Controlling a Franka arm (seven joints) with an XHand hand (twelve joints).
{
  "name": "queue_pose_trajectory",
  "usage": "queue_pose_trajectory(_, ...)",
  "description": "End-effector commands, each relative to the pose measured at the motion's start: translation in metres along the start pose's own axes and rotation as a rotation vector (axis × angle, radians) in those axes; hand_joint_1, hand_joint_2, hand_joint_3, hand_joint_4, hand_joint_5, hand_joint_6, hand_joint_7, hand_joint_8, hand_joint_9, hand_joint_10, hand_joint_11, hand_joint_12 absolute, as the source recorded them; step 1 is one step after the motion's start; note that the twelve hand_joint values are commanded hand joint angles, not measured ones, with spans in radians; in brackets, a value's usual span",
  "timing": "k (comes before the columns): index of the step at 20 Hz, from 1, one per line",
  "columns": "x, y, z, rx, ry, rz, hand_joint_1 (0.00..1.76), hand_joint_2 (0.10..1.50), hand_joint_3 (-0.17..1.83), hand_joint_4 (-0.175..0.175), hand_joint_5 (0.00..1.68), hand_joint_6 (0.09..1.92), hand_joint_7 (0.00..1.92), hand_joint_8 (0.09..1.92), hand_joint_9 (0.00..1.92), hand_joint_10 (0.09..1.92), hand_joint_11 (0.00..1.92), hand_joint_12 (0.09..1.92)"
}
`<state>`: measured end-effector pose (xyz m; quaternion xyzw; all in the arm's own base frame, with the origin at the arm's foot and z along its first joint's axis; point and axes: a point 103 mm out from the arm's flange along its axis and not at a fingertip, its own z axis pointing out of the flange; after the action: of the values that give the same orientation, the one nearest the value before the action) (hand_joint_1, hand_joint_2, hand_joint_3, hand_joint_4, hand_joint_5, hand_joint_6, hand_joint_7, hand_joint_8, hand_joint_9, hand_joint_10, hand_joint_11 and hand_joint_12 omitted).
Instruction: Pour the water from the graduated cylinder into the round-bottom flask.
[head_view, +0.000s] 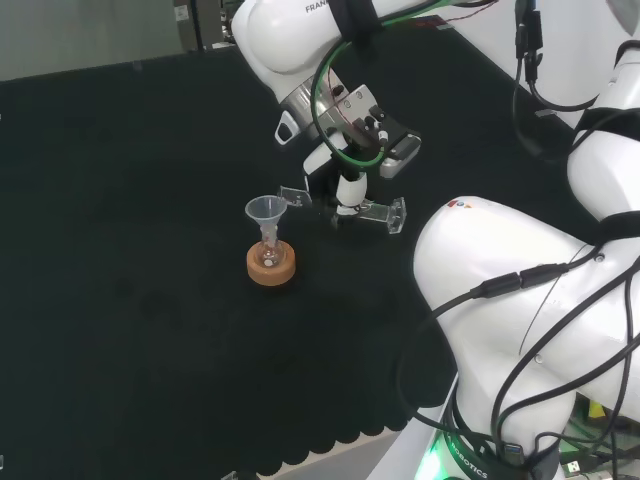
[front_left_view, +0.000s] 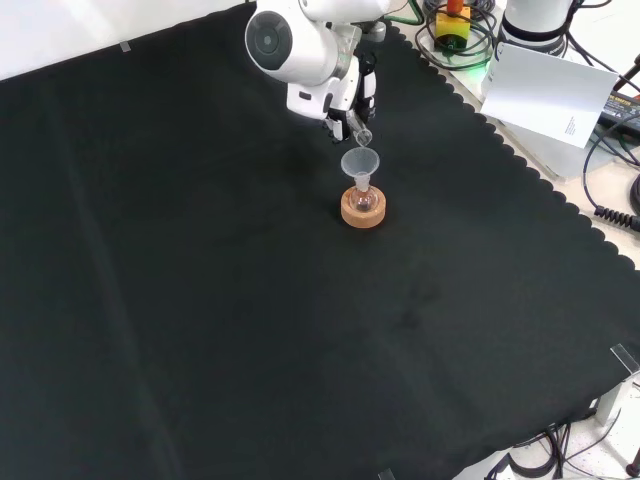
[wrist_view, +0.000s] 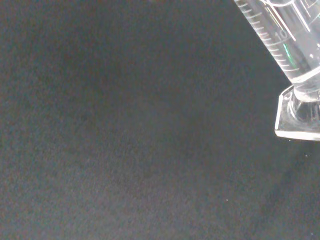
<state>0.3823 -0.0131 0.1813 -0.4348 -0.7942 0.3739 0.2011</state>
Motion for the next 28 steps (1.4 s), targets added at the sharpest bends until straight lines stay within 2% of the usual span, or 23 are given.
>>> queue_pose_trajectory(1, 0.000, -0.001, -0.002, 0.036, -0.006, 0.018, 1.15, 1.12, -0.02, -0.146, 1.00, 0.99, 1.29, 0.31, 1.44, 0.09, 1.31, 0.71)
queue_pose_trajectory(14, 0.012, 0.006, -0.017, 0.108, -0.004, 0.062, 1.15, 1.12, -0.02, -0.146, 1.00, 0.99, 1.29, 0.30, 1.44, 0.09, 1.31, 0.71)
queue_pose_trajectory(16, 0.002, 0.000, -0.012, 0.100, 0.006, 0.062, 1.15, 1.12, -0.02, -0.146, 1.00, 0.99, 1.29, 0.30, 1.45, 0.09, 1.31, 0.71)
queue_pose_trajectory(21, 0.007, 0.002, -0.023, 0.138, -0.003, 0.075, 1.15, 1.12, -0.02, -0.145, 1.00, 0.99, 1.29, 0.30, 1.45, 0.09, 1.31, 0.71)
queue_pose_trajectory(26, 0.011, -0.001, -0.030, 0.144, -0.006, 0.079, 1.15, 1.12, -0.02, -0.146, 1.00, 0.99, 1.30, 0.30, 1.45, 0.09, 1.31, 0.71)
queue_pose_trajectory(28, 0.002, -0.006, -0.025, 0.135, 0.001, 0.072, 1.15, 1.12, -0.02, -0.146, 1.00, 0.99, 1.30, 0.30, 1.45, 0.09, 1.31, 0.71)
